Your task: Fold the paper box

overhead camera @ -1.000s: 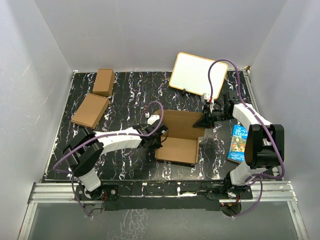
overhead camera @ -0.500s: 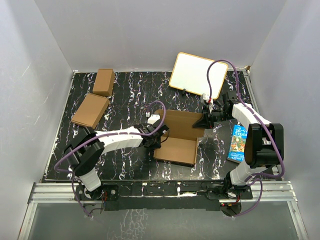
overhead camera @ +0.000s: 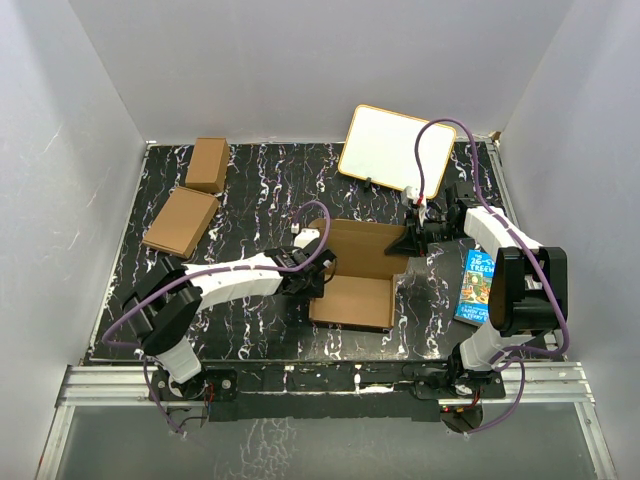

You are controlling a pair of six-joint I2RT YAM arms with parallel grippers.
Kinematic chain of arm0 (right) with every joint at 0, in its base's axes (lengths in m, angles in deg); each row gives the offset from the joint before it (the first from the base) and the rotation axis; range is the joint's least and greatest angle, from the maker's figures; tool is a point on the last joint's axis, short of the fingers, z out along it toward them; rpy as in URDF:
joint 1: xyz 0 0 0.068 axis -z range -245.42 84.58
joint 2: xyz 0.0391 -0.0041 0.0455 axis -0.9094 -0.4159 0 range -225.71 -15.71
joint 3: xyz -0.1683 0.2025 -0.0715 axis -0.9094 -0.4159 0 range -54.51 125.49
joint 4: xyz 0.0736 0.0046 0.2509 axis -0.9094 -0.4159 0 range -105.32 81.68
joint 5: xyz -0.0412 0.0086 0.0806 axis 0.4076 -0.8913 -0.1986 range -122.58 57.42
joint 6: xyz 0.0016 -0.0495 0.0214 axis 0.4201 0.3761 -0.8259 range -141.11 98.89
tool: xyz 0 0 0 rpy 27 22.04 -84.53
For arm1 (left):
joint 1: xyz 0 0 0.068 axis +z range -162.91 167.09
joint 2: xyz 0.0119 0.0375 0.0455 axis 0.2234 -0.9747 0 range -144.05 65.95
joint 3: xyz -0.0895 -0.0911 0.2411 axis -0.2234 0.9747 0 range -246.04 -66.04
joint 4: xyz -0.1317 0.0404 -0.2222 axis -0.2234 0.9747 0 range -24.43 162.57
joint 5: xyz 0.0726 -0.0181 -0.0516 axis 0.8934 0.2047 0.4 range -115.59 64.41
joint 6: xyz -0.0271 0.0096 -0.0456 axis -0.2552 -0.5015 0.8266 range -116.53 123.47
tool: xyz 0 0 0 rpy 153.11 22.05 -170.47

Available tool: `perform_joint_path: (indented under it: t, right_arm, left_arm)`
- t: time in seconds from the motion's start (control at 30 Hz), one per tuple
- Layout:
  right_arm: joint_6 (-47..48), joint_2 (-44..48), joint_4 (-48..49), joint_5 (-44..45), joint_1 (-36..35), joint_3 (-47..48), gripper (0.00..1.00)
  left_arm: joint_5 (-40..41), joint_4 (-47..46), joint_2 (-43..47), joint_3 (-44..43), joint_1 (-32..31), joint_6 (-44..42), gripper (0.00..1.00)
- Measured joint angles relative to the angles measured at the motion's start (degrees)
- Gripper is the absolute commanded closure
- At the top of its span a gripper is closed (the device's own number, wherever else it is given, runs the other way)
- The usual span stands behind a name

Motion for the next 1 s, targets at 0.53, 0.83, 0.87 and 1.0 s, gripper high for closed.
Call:
perform_joint_path:
  t: [0.53,0.83,0.87,1.0]
  right_arm:
    - [-10.16,-0.07,7.26,0.85,-0.48,0.26,0.92]
    - [-15.87,-4.28,9.03,5.66,-0.39,9.09,0.68]
    - [-16.09,-5.46,8.85,6.43,-0.39,10.71,0.55]
    - [-16.87,-12.9,6.73,11.85,-0.37,20.15,0.24]
  left_arm:
    - [-5.53,-13.35,17.7,9.38,-0.31,-4.61,0.15]
    - [-13.33,-19.21,28.09,12.92,10.91,-10.6,0.12]
    - [-13.92,-19.23,28.81,12.98,12.55,-11.41,0.12]
    - [-15.85,-18.75,29.97,13.05,19.08,-14.03,0.13]
